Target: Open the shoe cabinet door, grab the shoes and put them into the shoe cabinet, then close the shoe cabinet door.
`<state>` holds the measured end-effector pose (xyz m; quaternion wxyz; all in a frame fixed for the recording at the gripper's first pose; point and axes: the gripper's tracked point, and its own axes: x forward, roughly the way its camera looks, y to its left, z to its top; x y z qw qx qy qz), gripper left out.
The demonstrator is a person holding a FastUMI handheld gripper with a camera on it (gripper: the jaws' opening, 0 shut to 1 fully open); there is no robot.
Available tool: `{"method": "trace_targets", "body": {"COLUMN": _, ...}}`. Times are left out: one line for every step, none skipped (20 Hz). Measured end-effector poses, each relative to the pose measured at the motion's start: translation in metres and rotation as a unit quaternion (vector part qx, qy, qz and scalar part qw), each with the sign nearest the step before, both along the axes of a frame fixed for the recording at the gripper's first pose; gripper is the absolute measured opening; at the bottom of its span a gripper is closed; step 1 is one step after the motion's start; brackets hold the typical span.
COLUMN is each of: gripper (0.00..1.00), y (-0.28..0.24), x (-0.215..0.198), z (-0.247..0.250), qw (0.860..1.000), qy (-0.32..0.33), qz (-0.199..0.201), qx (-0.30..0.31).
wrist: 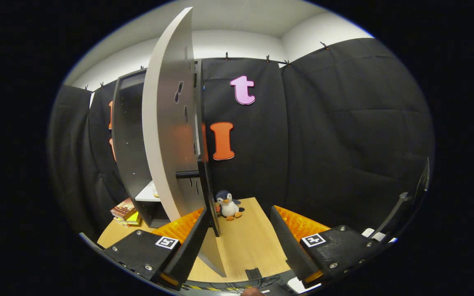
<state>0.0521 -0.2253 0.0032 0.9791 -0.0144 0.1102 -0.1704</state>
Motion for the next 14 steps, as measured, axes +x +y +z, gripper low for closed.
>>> {"method": "trace_targets", "body": {"gripper": 0.93, "y": 0.003, "x": 0.004, "z": -0.003, "qw": 1.000, "qy": 0.002, "qz": -0.001, "qx": 0.001}}
{"method": "trace_targets", "body": {"gripper": 0.93, "y": 0.002, "x": 0.004, "z": -0.003, "qw": 1.000, "qy": 0.002, "qz": -0.009, "qx": -0.004}}
{"method": "trace_targets", "body": {"gripper": 0.92, "y": 0.001, "x": 0.006, "z": -0.004, "qw": 1.000, "qy": 0.001, "qz": -0.010, "qx": -0.003}}
{"method": "trace_targets", "body": {"gripper": 0.91, "y": 0.006, "x": 0.006, "z": -0.003, "qw": 1.000, "qy": 0.000, "qz": -0.010, "qx": 0.000}}
{"method": "trace_targets", "body": {"gripper": 0.90, "y": 0.009, "x": 0.005, "z": -0.003, "qw": 1.000, "qy": -0.001, "qz": -0.010, "qx": 0.005}}
{"method": "trace_targets", "body": {"gripper": 0.90, "y": 0.013, "x": 0.005, "z": -0.004, "qw": 1.000, "qy": -0.001, "qz": -0.012, "qx": 0.008}}
{"method": "trace_targets", "body": {"gripper": 0.90, "y": 0.014, "x": 0.006, "z": -0.006, "qw": 1.000, "qy": -0.003, "qz": -0.014, "qx": 0.010}}
{"method": "trace_targets", "body": {"gripper": 0.90, "y": 0.016, "x": 0.006, "z": -0.006, "qw": 1.000, "qy": -0.003, "qz": -0.016, "qx": 0.010}}
{"method": "trace_targets", "body": {"gripper": 0.90, "y": 0.020, "x": 0.005, "z": -0.007, "qw": 1.000, "qy": -0.006, "qz": -0.015, "qx": 0.011}}
{"method": "trace_targets", "body": {"gripper": 0.90, "y": 0.027, "x": 0.006, "z": -0.008, "qw": 1.000, "qy": -0.006, "qz": -0.009, "qx": 0.014}}
{"method": "trace_targets", "body": {"gripper": 0.90, "y": 0.038, "x": 0.008, "z": -0.010, "qw": 1.000, "qy": -0.005, "qz": 0.000, "qx": 0.020}}
{"method": "trace_targets", "body": {"gripper": 0.89, "y": 0.051, "x": 0.011, "z": -0.012, "qw": 1.000, "qy": -0.002, "qz": 0.011, "qx": 0.024}}
{"method": "trace_targets", "body": {"gripper": 0.89, "y": 0.062, "x": 0.013, "z": -0.013, "qw": 1.000, "qy": -0.001, "qz": 0.023, "qx": 0.018}}
{"method": "trace_targets", "body": {"gripper": 0.90, "y": 0.072, "x": 0.016, "z": -0.013, "qw": 1.000, "qy": 0.001, "qz": 0.031, "qx": 0.005}}
